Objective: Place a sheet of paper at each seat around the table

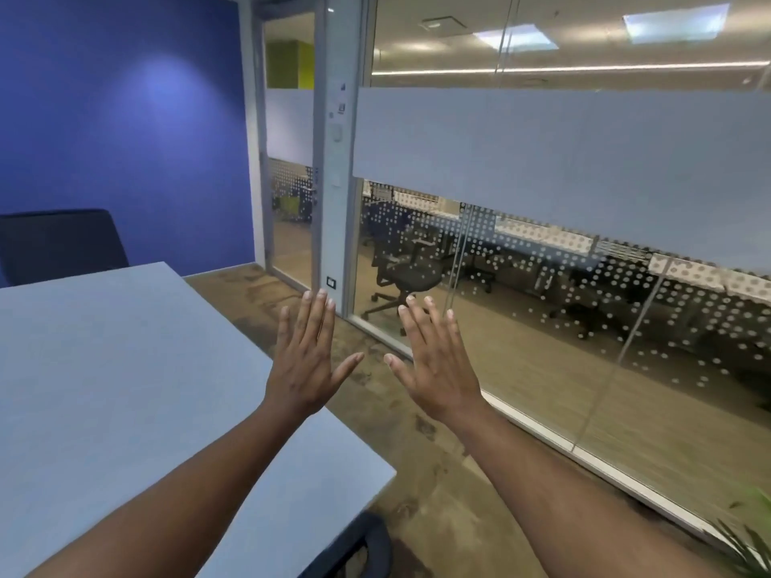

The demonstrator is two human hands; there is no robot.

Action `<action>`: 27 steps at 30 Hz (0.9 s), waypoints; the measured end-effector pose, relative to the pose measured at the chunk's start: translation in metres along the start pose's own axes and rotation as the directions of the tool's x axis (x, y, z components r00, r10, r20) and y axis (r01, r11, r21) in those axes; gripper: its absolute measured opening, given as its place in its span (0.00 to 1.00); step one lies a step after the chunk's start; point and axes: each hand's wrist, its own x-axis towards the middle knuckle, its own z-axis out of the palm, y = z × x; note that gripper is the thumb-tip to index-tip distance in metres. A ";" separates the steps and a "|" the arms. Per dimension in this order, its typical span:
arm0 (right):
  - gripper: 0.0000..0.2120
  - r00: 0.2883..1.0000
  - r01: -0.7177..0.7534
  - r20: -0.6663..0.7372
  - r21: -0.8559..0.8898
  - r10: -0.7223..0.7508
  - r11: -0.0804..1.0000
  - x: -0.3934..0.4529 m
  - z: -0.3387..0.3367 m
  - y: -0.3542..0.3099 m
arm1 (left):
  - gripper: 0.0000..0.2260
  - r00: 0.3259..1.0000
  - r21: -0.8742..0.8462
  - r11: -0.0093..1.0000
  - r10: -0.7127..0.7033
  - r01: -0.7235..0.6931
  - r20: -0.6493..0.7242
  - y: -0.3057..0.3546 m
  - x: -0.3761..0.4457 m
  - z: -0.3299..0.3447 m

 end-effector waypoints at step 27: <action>0.39 0.958 0.288 -0.042 0.177 -0.285 0.941 0.264 0.213 0.283 | 0.45 0.959 0.187 0.945 -0.280 0.267 0.045 0.073 0.233 0.263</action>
